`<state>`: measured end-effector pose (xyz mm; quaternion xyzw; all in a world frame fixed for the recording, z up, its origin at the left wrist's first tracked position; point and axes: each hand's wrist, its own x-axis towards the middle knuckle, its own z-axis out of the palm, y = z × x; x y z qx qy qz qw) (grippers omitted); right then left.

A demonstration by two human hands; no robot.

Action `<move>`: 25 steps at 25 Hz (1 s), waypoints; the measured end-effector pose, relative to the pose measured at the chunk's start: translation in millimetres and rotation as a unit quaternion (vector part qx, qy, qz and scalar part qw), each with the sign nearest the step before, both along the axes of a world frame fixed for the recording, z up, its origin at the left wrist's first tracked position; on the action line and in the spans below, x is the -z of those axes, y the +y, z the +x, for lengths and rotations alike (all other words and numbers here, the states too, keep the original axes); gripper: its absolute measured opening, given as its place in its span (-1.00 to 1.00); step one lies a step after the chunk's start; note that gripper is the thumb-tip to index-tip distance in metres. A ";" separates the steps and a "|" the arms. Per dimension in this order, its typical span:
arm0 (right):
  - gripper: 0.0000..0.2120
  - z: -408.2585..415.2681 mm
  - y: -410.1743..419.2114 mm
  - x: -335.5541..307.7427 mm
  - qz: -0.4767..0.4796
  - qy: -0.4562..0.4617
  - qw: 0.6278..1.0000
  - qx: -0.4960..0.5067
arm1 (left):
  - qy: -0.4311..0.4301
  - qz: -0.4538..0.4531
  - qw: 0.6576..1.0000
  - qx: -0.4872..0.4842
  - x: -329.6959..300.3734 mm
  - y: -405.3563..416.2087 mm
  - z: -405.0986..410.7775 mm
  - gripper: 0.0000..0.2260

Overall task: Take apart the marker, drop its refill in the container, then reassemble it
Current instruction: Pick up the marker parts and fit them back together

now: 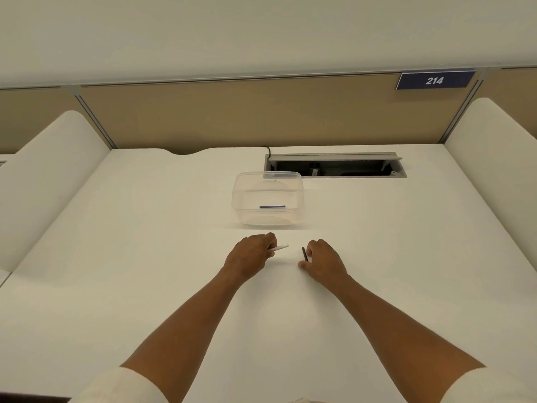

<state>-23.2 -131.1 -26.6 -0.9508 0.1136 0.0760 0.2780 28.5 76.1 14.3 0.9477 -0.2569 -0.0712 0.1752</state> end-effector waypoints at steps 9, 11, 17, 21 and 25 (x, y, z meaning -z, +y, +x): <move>-0.95 0.0 0.2 4.3 -0.031 -0.007 0.999 -0.010 | 0.034 -0.013 0.999 -0.014 2.0 4.0 0.0 -0.96; -0.97 -1.8 -1.6 5.0 -0.040 -0.008 0.999 -0.016 | 0.039 -0.016 0.999 -0.012 2.0 2.0 -0.8 -0.97; -0.90 -2.8 -6.5 5.7 0.017 -0.027 0.999 -0.006 | 0.042 -0.006 0.999 -0.010 2.1 2.5 -1.7 -0.96; -0.92 1.5 -5.9 -7.6 0.098 -0.087 0.991 0.013 | 0.031 0.002 0.999 -0.013 0.5 3.8 0.8 -0.96; -0.86 3.6 -1.2 -16.4 0.124 -0.147 0.981 -0.029 | 0.023 0.007 1.000 -0.018 -2.3 1.2 1.3 -0.96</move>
